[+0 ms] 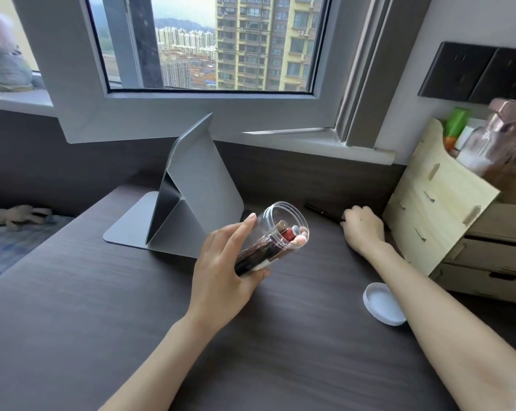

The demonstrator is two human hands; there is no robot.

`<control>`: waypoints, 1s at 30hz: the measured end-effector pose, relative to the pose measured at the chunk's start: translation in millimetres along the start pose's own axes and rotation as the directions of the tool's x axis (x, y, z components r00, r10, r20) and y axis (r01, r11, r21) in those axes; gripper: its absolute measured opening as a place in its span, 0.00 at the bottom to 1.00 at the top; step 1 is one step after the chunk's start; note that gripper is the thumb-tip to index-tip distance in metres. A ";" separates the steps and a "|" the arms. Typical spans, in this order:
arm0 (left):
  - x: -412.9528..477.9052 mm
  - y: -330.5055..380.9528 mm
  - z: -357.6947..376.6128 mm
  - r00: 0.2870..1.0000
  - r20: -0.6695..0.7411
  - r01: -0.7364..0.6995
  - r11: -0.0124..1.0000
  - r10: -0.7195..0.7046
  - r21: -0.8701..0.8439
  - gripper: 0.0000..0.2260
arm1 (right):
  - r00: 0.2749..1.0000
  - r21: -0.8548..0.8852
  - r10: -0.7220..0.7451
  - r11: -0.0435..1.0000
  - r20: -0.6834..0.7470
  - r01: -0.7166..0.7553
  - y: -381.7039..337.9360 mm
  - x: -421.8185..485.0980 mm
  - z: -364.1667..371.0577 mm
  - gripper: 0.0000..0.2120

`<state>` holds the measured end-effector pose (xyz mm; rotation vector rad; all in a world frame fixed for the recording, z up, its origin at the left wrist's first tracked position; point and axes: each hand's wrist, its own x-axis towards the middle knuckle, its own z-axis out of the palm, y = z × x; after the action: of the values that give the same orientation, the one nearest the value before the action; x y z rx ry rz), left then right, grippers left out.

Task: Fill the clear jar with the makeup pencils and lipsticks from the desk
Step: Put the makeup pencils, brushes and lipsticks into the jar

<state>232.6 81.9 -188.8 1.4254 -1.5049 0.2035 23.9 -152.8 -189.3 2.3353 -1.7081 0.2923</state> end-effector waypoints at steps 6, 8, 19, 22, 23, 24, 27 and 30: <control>-1.4 0.0 -2.5 1.000 -0.010 -0.006 1.000 0.006 0.001 0.37 | 0.993 0.814 0.071 0.568 0.096 -0.119 -18.2 -83.5 -72.2 0.07; -2.1 0.7 -3.2 1.000 -0.011 -0.016 1.000 0.016 0.000 0.37 | 0.987 0.912 -0.014 0.383 0.163 -0.145 -20.5 -116.4 -102.5 0.07; -7.0 4.1 -2.6 0.985 0.059 -0.167 0.985 0.165 0.043 0.38 | 0.949 0.567 -0.206 0.764 -0.239 0.308 -30.5 -167.6 -165.6 0.04; -8.2 6.5 -1.4 0.973 0.103 -0.210 0.977 0.205 0.045 0.37 | 0.930 0.551 -0.226 0.755 -0.290 0.356 -48.7 -153.4 -163.5 0.06; -8.7 7.6 -1.1 0.971 0.112 -0.219 0.975 0.213 0.040 0.36 | 0.927 0.554 -0.219 0.750 -0.305 0.360 -54.3 -149.0 -161.8 0.09; -9.0 8.2 -0.9 0.969 0.119 -0.224 0.974 0.219 0.038 0.36 | 0.925 0.552 -0.207 0.753 -0.318 0.358 -59.8 -145.5 -159.9 0.10; -8.6 7.9 -2.4 0.970 0.128 -0.211 0.977 0.205 0.035 0.37 | 0.914 0.501 -0.170 0.793 -0.367 0.348 -70.2 -138.8 -153.3 0.12; -7.1 7.2 -4.2 0.979 0.116 -0.174 0.984 0.168 0.042 0.38 | 0.893 0.509 -0.155 0.774 -0.422 0.376 -69.7 -135.4 -146.4 0.08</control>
<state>227.4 91.6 -188.4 1.3671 -1.7282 0.2738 46.5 34.7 -94.6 2.6582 -1.1836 1.2595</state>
